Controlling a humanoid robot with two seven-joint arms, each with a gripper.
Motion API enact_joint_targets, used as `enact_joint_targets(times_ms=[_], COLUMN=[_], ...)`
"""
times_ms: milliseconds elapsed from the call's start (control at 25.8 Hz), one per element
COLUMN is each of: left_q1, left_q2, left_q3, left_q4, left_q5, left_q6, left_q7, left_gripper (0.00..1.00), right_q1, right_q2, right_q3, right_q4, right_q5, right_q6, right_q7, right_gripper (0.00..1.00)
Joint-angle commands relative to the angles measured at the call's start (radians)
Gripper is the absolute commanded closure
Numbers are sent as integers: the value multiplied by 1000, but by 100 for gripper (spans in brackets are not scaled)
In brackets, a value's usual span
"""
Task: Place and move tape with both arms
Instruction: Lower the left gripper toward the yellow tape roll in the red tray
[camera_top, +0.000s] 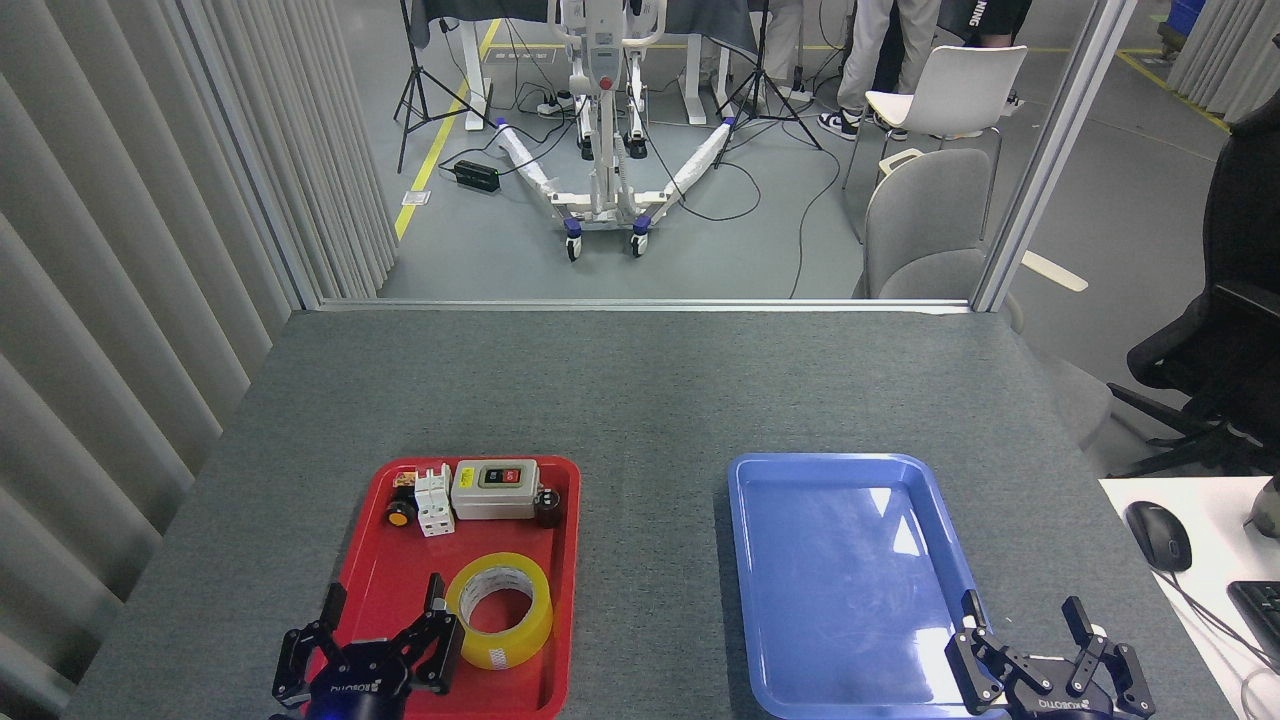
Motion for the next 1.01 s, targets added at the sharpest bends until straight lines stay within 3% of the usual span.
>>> enact_joint_targets(times_ms=[0, 736, 968], left_q1=[1, -1, -128], left_q2=[0, -5, -32], left_q3=[-1, -46, -130], left_q4=[-2, -7, 68], left_q5=[1, 12, 32], left_q6=[0, 20, 253], left_q7=[3, 3, -17], left_gripper=[1, 1, 0], right_q1=[1, 6, 16], right_q2=[5, -1, 1], right_q3=[0, 9, 9], right_q4=[0, -5, -3], right_q5=[0, 1, 1], right_q6=[1, -1, -1], right_q7=[1, -11, -11], right_gripper=[0, 0, 0])
